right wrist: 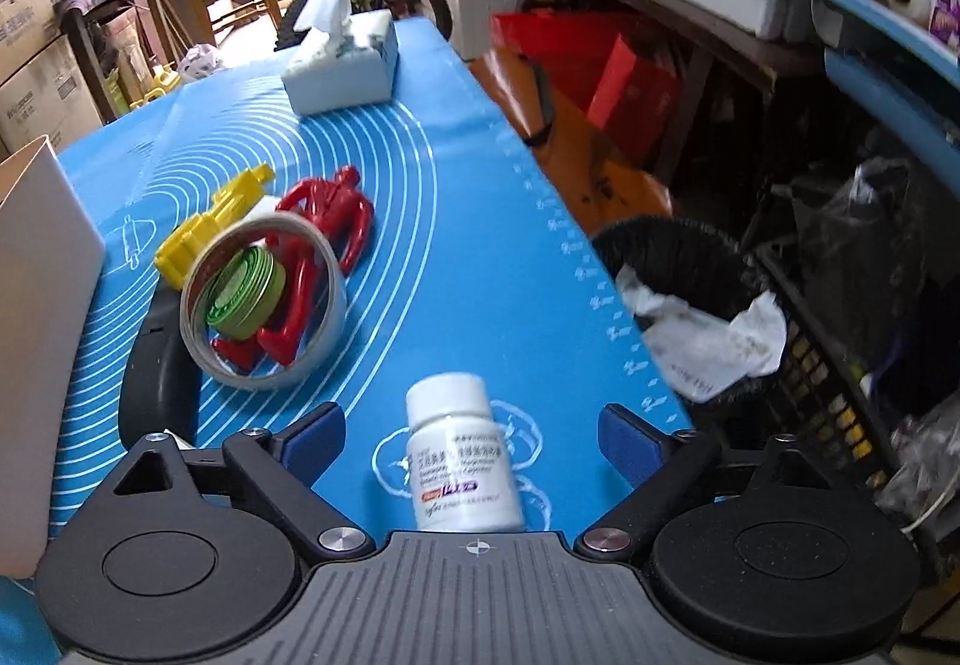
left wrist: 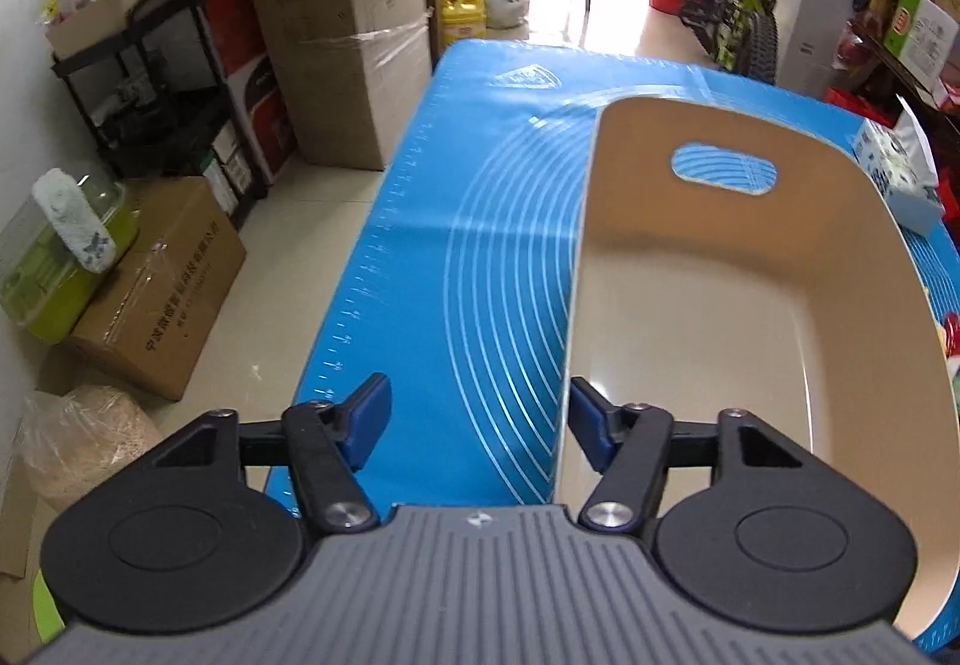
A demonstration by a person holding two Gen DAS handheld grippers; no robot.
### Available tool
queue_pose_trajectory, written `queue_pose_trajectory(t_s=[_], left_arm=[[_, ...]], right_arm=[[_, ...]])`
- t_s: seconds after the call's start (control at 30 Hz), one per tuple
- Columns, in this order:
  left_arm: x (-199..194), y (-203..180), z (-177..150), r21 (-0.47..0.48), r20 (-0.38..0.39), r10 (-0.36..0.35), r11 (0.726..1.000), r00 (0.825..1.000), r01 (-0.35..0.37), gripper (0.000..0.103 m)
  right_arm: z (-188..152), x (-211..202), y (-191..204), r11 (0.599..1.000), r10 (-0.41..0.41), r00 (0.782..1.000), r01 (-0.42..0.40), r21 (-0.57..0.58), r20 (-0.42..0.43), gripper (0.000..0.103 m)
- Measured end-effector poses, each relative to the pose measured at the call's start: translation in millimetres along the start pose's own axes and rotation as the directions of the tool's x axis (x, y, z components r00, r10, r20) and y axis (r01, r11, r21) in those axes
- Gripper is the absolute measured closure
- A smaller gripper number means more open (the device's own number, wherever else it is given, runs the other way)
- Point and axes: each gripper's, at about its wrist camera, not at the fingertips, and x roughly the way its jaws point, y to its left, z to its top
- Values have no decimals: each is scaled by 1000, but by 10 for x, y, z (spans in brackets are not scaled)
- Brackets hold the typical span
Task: Organize rigid objects
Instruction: 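Grasp the white pill bottle with the right gripper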
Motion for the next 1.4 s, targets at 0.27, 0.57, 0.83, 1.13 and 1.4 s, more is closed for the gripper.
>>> queue_pose_trajectory(t_s=[0.27, 0.57, 0.83, 1.13, 1.4], left_arm=[[119, -120, -1, 43, -41, -54, 998, 998, 56, 76], [167, -105, 15, 18, -64, -98, 995, 993, 99, 97], [183, -103, 16, -7, -74, -106, 994, 992, 105, 98], [193, -74, 2, -29, -76, -122, 992, 990, 120, 98], [189, -59, -2, -39, -74, -130, 991, 989, 128, 98]], right_arm=[[-35, 70, 26, 1000, -23, 999, 23, -6, -26, 17], [-17, 117, 55, 999, -29, 998, 28, -37, -47, 30], [-24, 132, 104, 996, -39, 997, 33, -86, -72, 51], [3, 9, 181, 990, -49, 999, 46, -131, -23, 59], [249, -265, 455, 988, 12, 997, 1, -157, 80, 59]])
